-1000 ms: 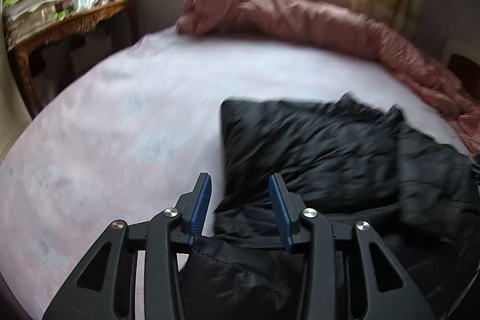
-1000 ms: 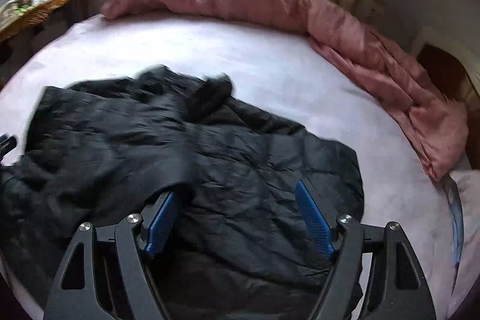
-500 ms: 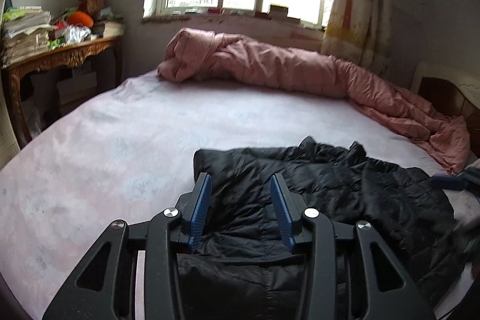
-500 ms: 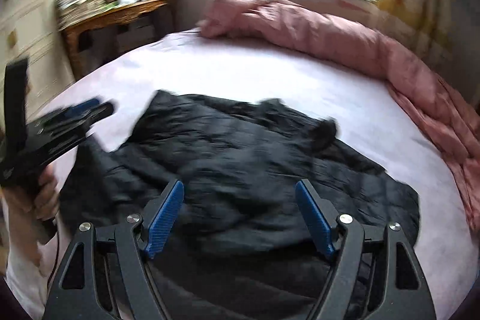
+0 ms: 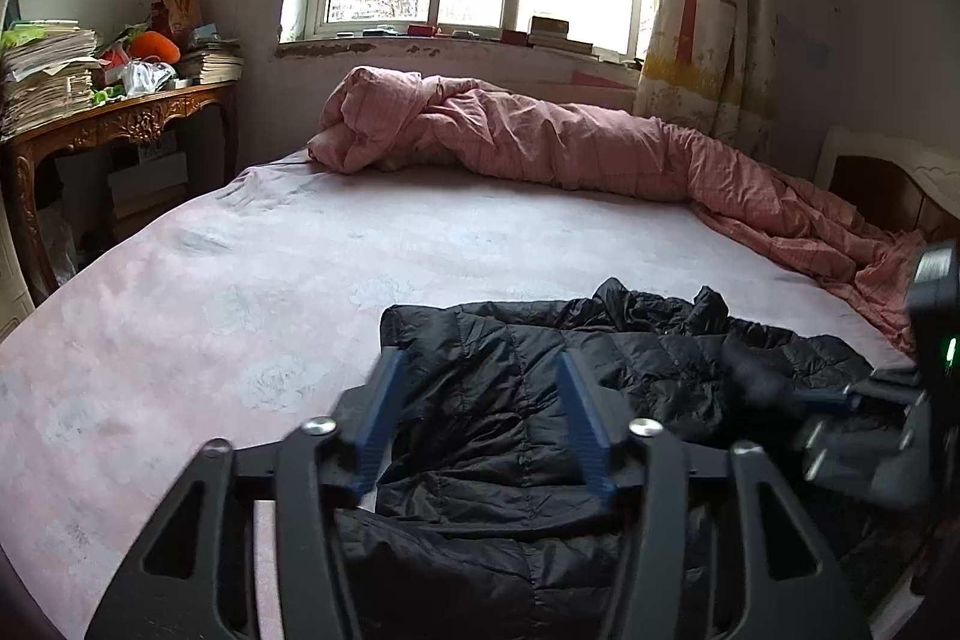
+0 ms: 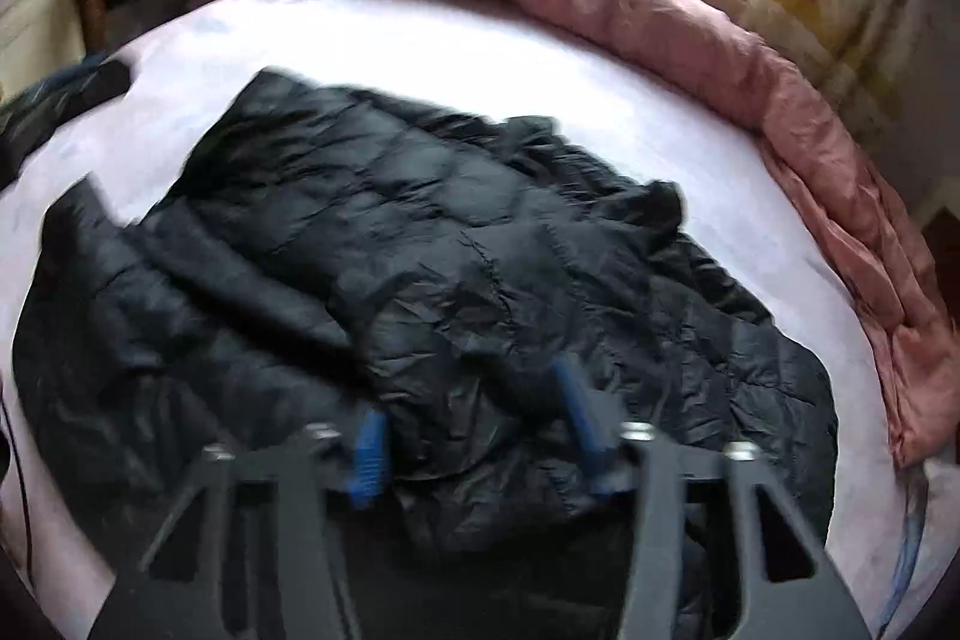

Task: Fold large clothes

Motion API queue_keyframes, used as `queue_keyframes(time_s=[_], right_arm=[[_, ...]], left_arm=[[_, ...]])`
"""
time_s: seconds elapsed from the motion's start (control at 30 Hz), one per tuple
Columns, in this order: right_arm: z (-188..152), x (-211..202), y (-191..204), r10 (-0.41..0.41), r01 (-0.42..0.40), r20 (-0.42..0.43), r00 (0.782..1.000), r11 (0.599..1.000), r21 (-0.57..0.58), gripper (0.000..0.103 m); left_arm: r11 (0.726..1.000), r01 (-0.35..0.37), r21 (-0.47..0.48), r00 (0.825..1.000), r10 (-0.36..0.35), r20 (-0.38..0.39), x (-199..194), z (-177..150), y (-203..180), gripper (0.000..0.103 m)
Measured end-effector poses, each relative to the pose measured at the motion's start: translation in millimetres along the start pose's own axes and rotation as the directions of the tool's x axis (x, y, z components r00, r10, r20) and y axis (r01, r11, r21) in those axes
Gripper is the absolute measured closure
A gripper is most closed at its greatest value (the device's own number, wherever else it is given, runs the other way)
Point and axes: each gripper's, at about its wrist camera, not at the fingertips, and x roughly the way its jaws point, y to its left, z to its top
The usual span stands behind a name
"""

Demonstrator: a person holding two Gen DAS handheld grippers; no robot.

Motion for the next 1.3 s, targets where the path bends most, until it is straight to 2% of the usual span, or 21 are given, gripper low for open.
queue_keyframes(time_s=[0.07,0.13,0.23,0.33,0.5,0.57,0.6,0.67,0.7,0.73,0.83,0.9,0.97,1.0,1.07,1.1,1.13,1.23,1.3], right_arm=[[1.8,-5.2,-20.5,-0.067,0.064,0.041,0.997,0.995,0.071,0.090],[1.4,-18.8,-45.5,-0.168,0.151,0.112,0.979,0.977,0.150,0.092],[-4.1,-31.9,-85.1,-0.278,0.240,0.119,0.953,0.935,0.262,0.093],[-14.2,-35.2,-129.2,-0.317,0.271,0.079,0.945,0.895,0.354,0.093],[-36.1,-31.5,-188.0,-0.319,0.264,0.014,0.948,0.808,0.527,0.093],[-43.8,-27.1,-203.4,-0.302,0.250,0.001,0.953,0.790,0.560,0.093],[-47.7,-25.7,-207.8,-0.304,0.254,-0.008,0.953,0.782,0.570,0.093],[-54.5,-21.1,-218.1,-0.325,0.284,-0.039,0.945,0.755,0.591,0.093],[-58.1,-19.9,-222.4,-0.332,0.296,-0.054,0.942,0.743,0.600,0.093],[-59.0,-16.8,-225.2,-0.333,0.301,-0.062,0.941,0.737,0.605,0.093],[-65.8,-12.0,-234.3,-0.316,0.296,-0.082,0.945,0.723,0.624,0.093],[-67.6,-10.1,-236.1,-0.273,0.251,-0.064,0.960,0.733,0.633,0.093],[-68.4,-6.8,-234.6,-0.133,0.097,0.008,0.991,0.762,0.641,0.093],[-67.8,-2.7,-232.7,-0.064,0.023,0.041,0.997,0.768,0.640,0.092],[-66.2,10.5,-228.5,0.053,-0.115,0.115,0.992,0.761,0.638,0.092],[-65.7,20.3,-225.9,0.089,-0.146,0.120,0.989,0.749,0.646,0.092],[-66.1,34.2,-222.8,0.112,-0.138,0.082,0.990,0.738,0.660,0.093],[-67.7,67.5,-212.2,0.082,-0.013,-0.082,0.993,0.782,0.623,0.092],[-73.3,84.5,-210.2,0.063,0.063,-0.187,0.980,0.797,0.600,0.093]], left_arm=[[1.000,-0.014,0.011,1.000,0.014,-0.025,6.0,-2.3,-2.1,0.046],[1.000,-0.023,0.020,0.998,0.024,-0.063,12.8,-5.1,-5.6,0.046],[0.999,-0.033,0.025,0.993,0.035,-0.113,23.5,-10.0,-10.5,0.046],[0.999,-0.030,0.019,0.985,0.033,-0.172,38.8,-18.1,-12.5,0.046],[0.997,-0.071,0.041,0.965,0.079,-0.249,64.4,-32.4,-9.8,0.046],[0.992,-0.116,0.051,0.948,0.126,-0.294,76.0,-37.6,-5.6,0.046],[0.984,-0.160,0.081,0.933,0.178,-0.314,81.6,-40.8,-5.2,0.046],[0.948,-0.265,0.174,0.893,0.309,-0.326,92.4,-48.7,-7.7,0.045],[0.931,-0.304,0.201,0.873,0.357,-0.332,97.6,-52.2,-7.7,0.044],[0.925,-0.319,0.206,0.861,0.374,-0.345,101.1,-54.4,-6.5,0.044],[0.913,-0.341,0.222,0.847,0.401,-0.348,104.4,-56.9,-4.8,0.045],[0.895,-0.376,0.241,0.833,0.440,-0.334,104.0,-58.3,-4.8,0.046],[0.894,-0.383,0.234,0.830,0.444,-0.336,103.0,-59.5,-0.8,0.046],[0.897,-0.379,0.225,0.833,0.437,-0.340,102.7,-59.3,1.0,0.046],[0.905,-0.370,0.211,0.837,0.423,-0.346,101.5,-58.5,3.4,0.046],[0.907,-0.368,0.206,0.839,0.419,-0.348,102.2,-57.3,4.5,0.046],[0.908,-0.366,0.204,0.839,0.417,-0.349,102.1,-56.8,5.1,0.046],[0.911,-0.360,0.199,0.840,0.409,-0.356,106.4,-55.1,8.4,0.046],[0.917,-0.357,0.177,0.841,0.398,-0.366,109.2,-54.9,14.6,0.045]])
